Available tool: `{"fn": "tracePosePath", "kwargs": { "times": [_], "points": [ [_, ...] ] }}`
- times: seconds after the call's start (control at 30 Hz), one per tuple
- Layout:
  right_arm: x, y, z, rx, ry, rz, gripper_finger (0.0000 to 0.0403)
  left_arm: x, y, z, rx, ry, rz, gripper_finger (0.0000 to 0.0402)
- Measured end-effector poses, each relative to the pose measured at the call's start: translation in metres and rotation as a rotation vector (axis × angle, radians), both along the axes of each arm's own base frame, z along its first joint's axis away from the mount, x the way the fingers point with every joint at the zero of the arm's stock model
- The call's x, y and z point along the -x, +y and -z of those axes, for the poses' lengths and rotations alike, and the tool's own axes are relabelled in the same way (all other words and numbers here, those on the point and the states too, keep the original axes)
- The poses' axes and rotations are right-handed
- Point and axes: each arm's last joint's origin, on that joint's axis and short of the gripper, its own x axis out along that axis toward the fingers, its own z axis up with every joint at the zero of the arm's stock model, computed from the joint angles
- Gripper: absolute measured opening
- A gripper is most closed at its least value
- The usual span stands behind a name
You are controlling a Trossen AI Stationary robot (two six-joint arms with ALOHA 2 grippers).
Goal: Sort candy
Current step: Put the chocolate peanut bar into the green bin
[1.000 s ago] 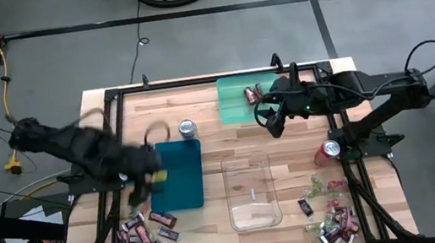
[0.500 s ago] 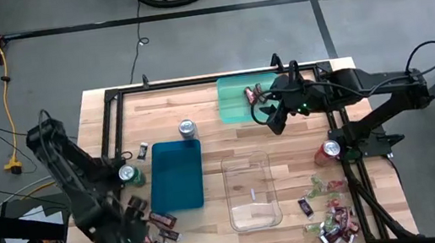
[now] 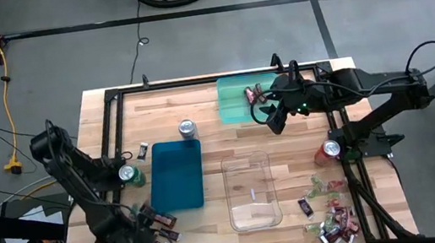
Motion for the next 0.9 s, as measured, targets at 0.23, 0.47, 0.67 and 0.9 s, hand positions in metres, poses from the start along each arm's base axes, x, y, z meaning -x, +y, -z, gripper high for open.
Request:
{"fn": "tracePosePath", "kwargs": {
  "times": [0.23, 0.47, 0.67, 0.9],
  "points": [
    [0.000, 0.000, 0.000, 0.000, 0.001, 0.000, 0.0209, 0.003, 0.001, 0.013, 0.044, 0.014, 0.012, 0.0202],
    [0.000, 0.000, 0.000, 0.000, 0.001, 0.000, 0.0209, 0.007, 0.008, 0.026, 0.030, 0.028, 0.013, 0.0180],
    [0.000, 0.000, 0.000, 0.001, 0.002, 0.001, 0.0209, 0.003, 0.009, 0.025, 0.042, 0.045, -0.006, 0.0088],
    [0.000, 0.000, 0.000, 0.006, 0.002, 0.004, 0.0209, -0.015, 0.009, -0.021, 0.149, 0.189, -0.169, 0.0021]
  ]
}}
